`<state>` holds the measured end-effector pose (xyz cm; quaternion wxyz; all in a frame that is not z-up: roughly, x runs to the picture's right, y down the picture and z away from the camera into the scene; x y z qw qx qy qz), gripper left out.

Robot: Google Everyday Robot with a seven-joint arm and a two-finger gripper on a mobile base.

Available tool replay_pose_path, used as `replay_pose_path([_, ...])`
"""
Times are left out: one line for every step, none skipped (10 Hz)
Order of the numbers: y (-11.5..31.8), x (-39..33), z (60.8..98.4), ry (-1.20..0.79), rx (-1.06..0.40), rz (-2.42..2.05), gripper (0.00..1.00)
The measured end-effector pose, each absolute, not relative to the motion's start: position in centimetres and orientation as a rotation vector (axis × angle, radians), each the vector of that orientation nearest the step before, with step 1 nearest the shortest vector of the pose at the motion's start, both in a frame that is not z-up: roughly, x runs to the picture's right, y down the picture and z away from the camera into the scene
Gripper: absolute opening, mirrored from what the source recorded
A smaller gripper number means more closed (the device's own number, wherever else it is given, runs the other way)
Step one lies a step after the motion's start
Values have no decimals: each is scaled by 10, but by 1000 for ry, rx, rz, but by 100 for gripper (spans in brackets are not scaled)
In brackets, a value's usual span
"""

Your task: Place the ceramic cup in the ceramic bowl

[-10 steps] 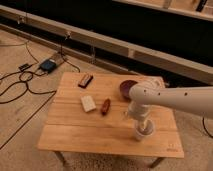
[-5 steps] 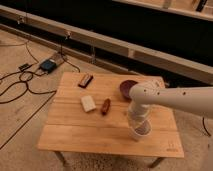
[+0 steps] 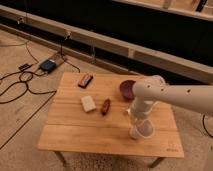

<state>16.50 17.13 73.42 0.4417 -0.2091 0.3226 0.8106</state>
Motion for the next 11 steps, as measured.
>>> replay_pose_path([163, 169, 732, 806, -511, 1999, 0])
replay_pose_path([152, 174, 729, 813, -498, 1981, 0])
replay_pose_path([138, 180, 727, 821, -479, 1955, 0])
replay_pose_path([123, 187, 727, 830, -453, 1926, 0])
replay_pose_path([113, 194, 728, 839, -432, 1899, 0])
replay_pose_path([93, 204, 733, 850, -397, 1847, 0])
replay_pose_path([76, 212, 739, 857, -367, 1798, 0])
replay_pose_path([61, 217, 749, 861, -346, 1746, 0])
replay_pose_path([49, 219, 758, 856, -331, 1709, 0])
replay_pose_path([33, 219, 774, 842, -312, 1652, 0])
replay_pose_path([21, 216, 785, 825, -300, 1611, 0])
